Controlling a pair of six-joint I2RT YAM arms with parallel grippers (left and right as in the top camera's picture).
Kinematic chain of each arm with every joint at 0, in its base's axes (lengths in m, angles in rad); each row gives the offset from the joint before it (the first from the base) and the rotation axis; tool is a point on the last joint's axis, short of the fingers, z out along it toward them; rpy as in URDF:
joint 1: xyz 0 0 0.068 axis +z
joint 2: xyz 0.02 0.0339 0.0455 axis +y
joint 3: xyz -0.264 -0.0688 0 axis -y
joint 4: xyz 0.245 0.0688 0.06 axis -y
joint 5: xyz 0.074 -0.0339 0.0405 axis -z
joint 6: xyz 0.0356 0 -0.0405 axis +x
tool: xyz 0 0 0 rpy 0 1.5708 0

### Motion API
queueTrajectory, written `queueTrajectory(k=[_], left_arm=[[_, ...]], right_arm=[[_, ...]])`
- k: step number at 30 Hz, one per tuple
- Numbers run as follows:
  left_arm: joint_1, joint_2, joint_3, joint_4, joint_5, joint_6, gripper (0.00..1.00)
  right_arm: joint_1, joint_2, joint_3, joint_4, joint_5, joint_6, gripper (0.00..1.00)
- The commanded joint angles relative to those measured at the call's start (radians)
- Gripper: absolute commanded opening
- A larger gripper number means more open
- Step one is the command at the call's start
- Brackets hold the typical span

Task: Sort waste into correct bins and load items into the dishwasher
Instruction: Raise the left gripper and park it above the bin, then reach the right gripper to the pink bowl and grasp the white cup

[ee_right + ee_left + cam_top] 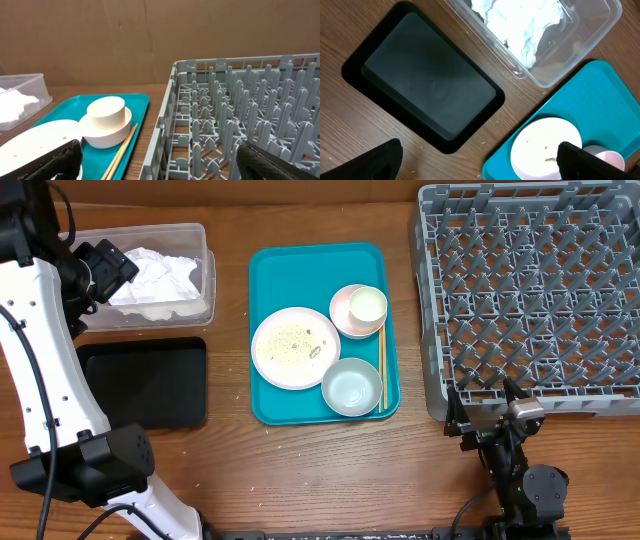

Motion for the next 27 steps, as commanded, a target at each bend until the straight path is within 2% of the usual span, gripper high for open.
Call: queueTrajectory(k=[1,5,7,11,14,18,20,22,24,27], left_arm=[[-0.006,0.005,0.010,0.002,0.008,-0.016,1.00],[-0.006,0.005,0.010,0.002,0.008,-0.016,1.00],[-0.006,0.005,0.010,0.002,0.008,-0.016,1.00],[-0.006,0.005,0.010,0.002,0.008,-0.016,1.00],[-0.006,0.005,0.010,0.002,0.008,-0.016,1.00],[-0.006,0.005,0.010,0.002,0.008,-0.016,1.00],[-0.006,0.005,0.010,0.002,0.008,-0.016,1.00],[-0.006,0.005,0.010,0.002,0.008,-0.016,1.00],[-0.006,0.005,0.010,0.002,0.008,-0.016,1.00],[-0.006,0.005,0.010,0.002,0.008,-0.016,1.00]], right_arm=[[-0.006,-0.009,-0.010,0.101,-0.117,0.098,1.00],[-0.006,-0.009,-0.010,0.331,-0.502,0.417,1.00],[-0.006,-0.009,-0.010,0.435,-0.585,0.536,1.00],[-0.006,-0.009,-0.010,0.672,-0.581,0.734,1.00],[-0.006,-0.009,-0.010,0.828,-0.542,0.785,1.00],[-0.006,-0.008,0.003,0.843,-0.307,0.882,1.00],[-0.006,0.001,0.034,0.824,-0.202,0.871,1.00],[-0.006,0.035,0.099,0.765,-0.129,0.801,1.00],[-0.006,0.146,0.241,0.636,-0.136,0.601,1.00],[-0.006,0.330,0.430,0.488,-0.235,0.385,1.00]])
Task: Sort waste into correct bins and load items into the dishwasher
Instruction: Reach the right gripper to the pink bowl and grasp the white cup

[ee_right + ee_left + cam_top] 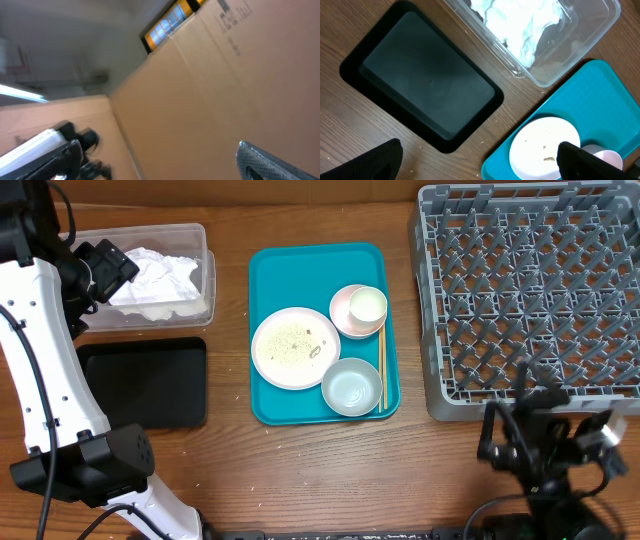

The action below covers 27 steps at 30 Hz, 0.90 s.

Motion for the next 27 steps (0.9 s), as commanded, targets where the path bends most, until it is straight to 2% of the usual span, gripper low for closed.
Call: queueTrajectory(k=[1,6,11,14,18,21,27], left_arm=[[-0.006,0.005,0.010,0.002,0.002,-0.012,1.00],[-0.006,0.005,0.010,0.002,0.002,-0.012,1.00],[-0.006,0.005,0.010,0.002,0.002,-0.012,1.00],[-0.006,0.005,0.010,0.002,0.002,-0.012,1.00],[-0.006,0.005,0.010,0.002,0.002,-0.012,1.00],[-0.006,0.005,0.010,0.002,0.002,-0.012,1.00],[-0.006,0.005,0.010,0.002,0.002,-0.012,1.00]], right_arm=[[-0.005,0.212,0.239,-0.121,-0.063,-0.302,1.00],[0.011,0.621,0.617,-0.408,-0.217,-0.464,1.00],[0.105,1.058,1.092,-0.864,-0.222,-0.648,1.00],[0.196,1.310,1.419,-1.175,-0.095,-0.734,1.00],[0.299,1.592,1.792,-1.499,0.138,-0.764,1.00],[0.338,1.753,1.973,-1.667,0.217,-0.764,1.00],[0.349,1.872,2.006,-1.762,0.110,-0.752,1.00]])
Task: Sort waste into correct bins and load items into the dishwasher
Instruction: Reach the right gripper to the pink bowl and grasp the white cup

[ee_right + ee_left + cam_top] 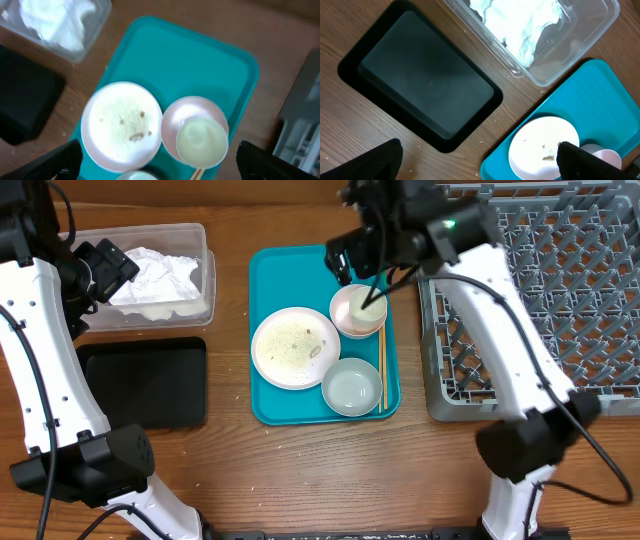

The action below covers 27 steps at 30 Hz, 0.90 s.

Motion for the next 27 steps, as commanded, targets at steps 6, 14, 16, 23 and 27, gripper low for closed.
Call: queueTrajectory(k=[6,14,16,23,27], left_arm=[[-0.006,0.005,0.010,0.002,-0.003,-0.012,1.00],[-0.006,0.005,0.010,0.002,-0.003,-0.012,1.00],[-0.006,0.005,0.010,0.002,-0.003,-0.012,1.00],[-0.006,0.005,0.010,0.002,-0.003,-0.012,1.00],[-0.006,0.005,0.010,0.002,-0.003,-0.012,1.00]], right_arm=[[-0.006,0.046,0.004,-0.026,-0.307,-0.009,0.77],[-0.001,0.047,-0.183,0.076,-0.066,0.174,0.76],[-0.001,0.047,-0.240,0.111,0.068,0.324,0.63],[0.012,0.047,-0.369,0.231,0.157,0.385,0.58],[0.037,0.047,-0.410,0.263,0.188,0.419,0.58]])
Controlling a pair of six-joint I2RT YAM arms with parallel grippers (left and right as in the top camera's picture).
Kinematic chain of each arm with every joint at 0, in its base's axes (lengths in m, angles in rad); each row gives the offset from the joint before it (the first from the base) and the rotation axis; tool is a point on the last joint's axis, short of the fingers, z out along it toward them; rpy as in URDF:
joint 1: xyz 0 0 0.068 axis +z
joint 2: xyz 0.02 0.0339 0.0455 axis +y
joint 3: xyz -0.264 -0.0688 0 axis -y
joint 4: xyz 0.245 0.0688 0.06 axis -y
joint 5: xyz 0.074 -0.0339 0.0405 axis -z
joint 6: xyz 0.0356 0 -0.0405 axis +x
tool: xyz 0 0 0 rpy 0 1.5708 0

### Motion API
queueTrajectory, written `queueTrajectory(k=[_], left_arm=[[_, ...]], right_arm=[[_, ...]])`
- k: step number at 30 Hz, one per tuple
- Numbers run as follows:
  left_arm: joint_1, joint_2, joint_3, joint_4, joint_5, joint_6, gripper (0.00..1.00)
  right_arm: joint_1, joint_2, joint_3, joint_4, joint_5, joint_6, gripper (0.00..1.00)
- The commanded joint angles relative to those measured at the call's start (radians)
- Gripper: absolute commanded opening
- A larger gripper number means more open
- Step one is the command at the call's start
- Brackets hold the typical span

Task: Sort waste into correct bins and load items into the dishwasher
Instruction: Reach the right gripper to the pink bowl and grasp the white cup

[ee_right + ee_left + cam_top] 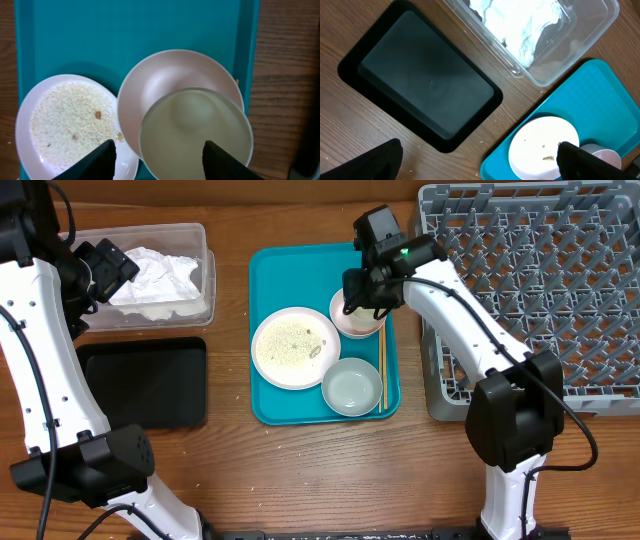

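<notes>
A teal tray [300, 275] holds a white plate [294, 347] with crumbs, a pale green cup [368, 305] standing in a pink bowl [345, 315], a light blue bowl [351, 387] and chopsticks [380, 370]. My right gripper [360, 292] hangs open close above the cup [195, 132]. One finger [102, 161] is over the plate's [65, 125] edge, the other over the cup's right side. My left gripper [100, 265] is open and empty, high over the bins.
A clear bin [195, 240] with white tissue sits at the back left, and a black bin [145, 383] lies in front of it. The grey dishwasher rack [540, 290] fills the right side. Bare wood runs along the front.
My right gripper was higher over the tray, with plate and bowls all in its view. Now it is lower, close over the cup in the pink bowl. The left arm has not moved.
My right arm first sat folded low at the rack's front edge, looking across the tray. Then it was lifted, its camera pointing at the cardboard wall. Then it was above the tray, and now low over the cup. The dishes and left arm stayed put.
</notes>
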Motion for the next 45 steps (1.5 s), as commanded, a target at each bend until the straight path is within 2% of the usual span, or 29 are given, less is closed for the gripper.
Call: queueTrajectory(k=[1,8,18,24,32,37,40,43,45], left_arm=[[-0.006,0.005,0.010,0.002,-0.003,-0.012,1.00],[-0.006,0.005,0.010,0.002,-0.003,-0.012,1.00],[-0.006,0.005,0.010,0.002,-0.003,-0.012,1.00],[-0.006,0.005,0.010,0.002,-0.003,-0.012,1.00],[-0.006,0.005,0.010,0.002,-0.003,-0.012,1.00],[-0.006,0.005,0.010,0.002,-0.003,-0.012,1.00],[-0.006,0.005,0.010,0.002,-0.003,-0.012,1.00],[-0.006,0.005,0.010,0.002,-0.003,-0.012,1.00],[-0.006,0.005,0.010,0.002,-0.003,-0.012,1.00]], right_arm=[[0.036,-0.013,-0.027,0.023,0.058,0.054,0.57],[0.127,-0.013,-0.040,0.051,0.262,0.073,0.55],[0.125,-0.013,-0.098,0.103,0.323,0.072,0.53],[0.117,-0.013,-0.115,0.112,0.245,0.072,0.33],[0.132,-0.013,-0.147,0.131,0.229,0.072,0.31],[0.132,-0.013,-0.148,0.134,0.229,0.072,0.13],[0.133,-0.013,-0.148,0.134,0.229,0.072,0.11],[0.133,-0.013,-0.144,0.133,0.229,0.072,0.04],[0.133,-0.013,-0.135,0.132,0.229,0.072,0.04]])
